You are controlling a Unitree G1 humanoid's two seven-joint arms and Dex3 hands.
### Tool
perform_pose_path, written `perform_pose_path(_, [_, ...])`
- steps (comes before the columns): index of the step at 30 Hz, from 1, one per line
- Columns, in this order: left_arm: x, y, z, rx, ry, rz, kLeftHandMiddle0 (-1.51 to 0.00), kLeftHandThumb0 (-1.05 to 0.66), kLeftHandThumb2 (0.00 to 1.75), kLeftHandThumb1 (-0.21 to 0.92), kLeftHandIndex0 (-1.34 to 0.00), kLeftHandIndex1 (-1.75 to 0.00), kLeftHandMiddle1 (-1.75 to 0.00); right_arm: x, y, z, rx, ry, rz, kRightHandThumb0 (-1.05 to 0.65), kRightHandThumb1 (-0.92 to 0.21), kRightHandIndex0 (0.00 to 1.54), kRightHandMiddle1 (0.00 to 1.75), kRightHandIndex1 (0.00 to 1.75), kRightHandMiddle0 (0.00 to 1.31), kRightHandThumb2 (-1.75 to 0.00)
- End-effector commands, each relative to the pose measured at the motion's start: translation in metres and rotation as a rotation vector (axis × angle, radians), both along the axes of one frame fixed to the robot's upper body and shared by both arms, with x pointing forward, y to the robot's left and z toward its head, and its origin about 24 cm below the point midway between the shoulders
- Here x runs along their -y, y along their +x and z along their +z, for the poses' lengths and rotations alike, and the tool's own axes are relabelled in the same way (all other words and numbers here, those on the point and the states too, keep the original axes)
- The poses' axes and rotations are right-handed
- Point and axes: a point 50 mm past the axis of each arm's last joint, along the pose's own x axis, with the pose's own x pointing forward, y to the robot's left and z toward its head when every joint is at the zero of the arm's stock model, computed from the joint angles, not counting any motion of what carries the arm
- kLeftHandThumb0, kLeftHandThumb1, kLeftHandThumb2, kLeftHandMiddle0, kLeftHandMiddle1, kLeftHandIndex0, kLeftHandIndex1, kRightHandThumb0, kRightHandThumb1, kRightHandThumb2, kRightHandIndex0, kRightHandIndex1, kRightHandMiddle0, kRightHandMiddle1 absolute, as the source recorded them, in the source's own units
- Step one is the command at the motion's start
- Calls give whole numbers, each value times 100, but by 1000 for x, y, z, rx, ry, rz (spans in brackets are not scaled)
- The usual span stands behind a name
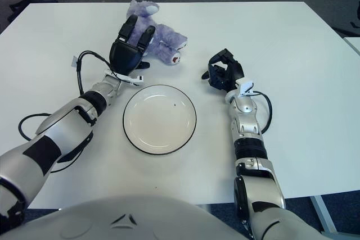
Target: Put the doll into the plate.
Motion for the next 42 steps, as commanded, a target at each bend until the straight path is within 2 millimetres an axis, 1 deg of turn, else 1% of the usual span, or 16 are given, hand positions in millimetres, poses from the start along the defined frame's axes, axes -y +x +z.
perform_pose_path(1, [-3,-2,-8,-39,31,22,-4,-39,3,79,-34,0,0,1,-9,-28,-139,-19,5,-38,-67,90,175,175,36,-85])
perform_pose_path(15, [-3,-5,-13,-41,40,26,-7,-32,1,79,-33,0,-1,2,-9,-29,-146,-25,14,-38,-67,90,175,175,36,-85])
perform_pose_path(18, [-3,-8,-14,-15,43,17,-8,-29,1,79,-34,0,-1,2,-9,-29,-146,-27,15,-38,-66,90,175,175,36,-85])
perform_pose_path(22, [-3,-9,-15,10,37,2,-12,-15,1,80,-37,-2,-2,2,-9,-29,-148,-31,16,-38,-66,90,175,175,36,-86])
perform_pose_path(24, [-4,-10,-15,19,33,-6,-13,-12,1,81,-38,-2,-2,2,-9,-29,-149,-32,17,-38,-66,90,175,175,36,-86])
perform_pose_path(27, [-6,-10,-14,36,24,-22,-15,0,3,83,-40,-2,-2,2,-9,-29,-151,-36,19,-38,-66,90,175,175,36,-86])
perform_pose_path(29, [-7,-11,-14,44,18,-29,-16,3,3,84,-40,-2,-2,2,-9,-30,-153,-37,20,-38,-66,91,175,175,36,-86])
perform_pose_path(35, [-9,-11,-9,96,-6,-50,-18,7,5,85,-42,-3,-1,2,-9,-30,-156,-39,23,-38,-66,91,175,175,36,-86])
perform_pose_path(42, [-9,-14,-4,196,-59,-104,-19,7,6,85,-44,-2,-1,2,-9,-31,-160,-38,26,-38,-66,91,175,175,36,-86])
